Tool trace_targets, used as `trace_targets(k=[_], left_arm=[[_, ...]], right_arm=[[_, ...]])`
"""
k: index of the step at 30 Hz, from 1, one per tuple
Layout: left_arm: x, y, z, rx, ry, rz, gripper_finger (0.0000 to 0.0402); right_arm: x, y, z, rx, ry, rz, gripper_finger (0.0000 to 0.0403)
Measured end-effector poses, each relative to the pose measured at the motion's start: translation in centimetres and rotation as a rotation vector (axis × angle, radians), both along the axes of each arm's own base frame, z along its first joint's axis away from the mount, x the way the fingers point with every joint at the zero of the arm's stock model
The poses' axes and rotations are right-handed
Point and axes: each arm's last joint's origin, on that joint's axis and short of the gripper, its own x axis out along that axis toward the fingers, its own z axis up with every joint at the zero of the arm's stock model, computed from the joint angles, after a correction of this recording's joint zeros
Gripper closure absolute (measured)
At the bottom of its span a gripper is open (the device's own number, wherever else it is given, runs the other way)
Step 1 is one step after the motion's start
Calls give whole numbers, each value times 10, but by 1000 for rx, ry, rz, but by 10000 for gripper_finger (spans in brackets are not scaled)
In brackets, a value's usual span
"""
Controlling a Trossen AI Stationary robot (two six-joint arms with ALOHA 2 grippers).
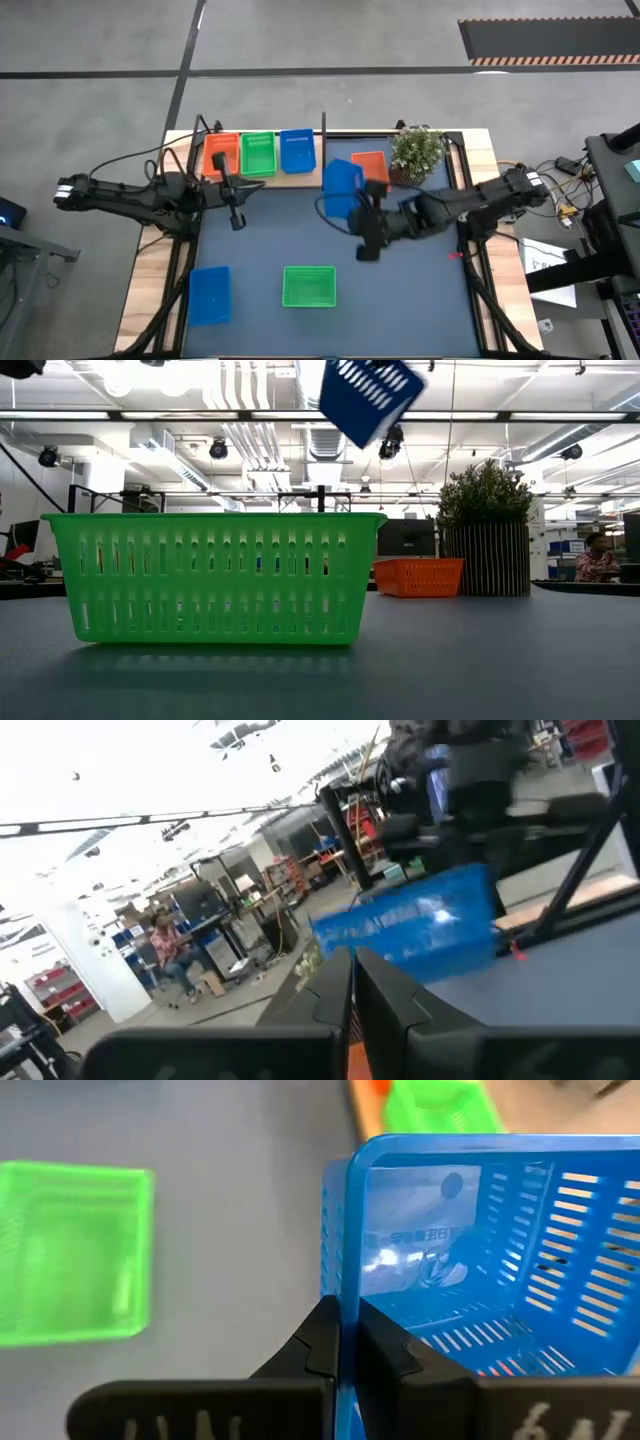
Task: Stack baskets on shelf by color
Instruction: Stack the right blue bin into the blue bin on the shelf
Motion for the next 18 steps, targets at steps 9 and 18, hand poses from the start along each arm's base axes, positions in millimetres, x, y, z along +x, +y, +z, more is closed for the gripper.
trace_targets(k=[9,18], left_arm=[[-21,2,-1,42,-59,15,402],[-25,3,-4,71,-63,23,402]], right_arm=[[28,-71,15,-30,-166,-55,394],[65,-117,7,24,-164,-18,394]])
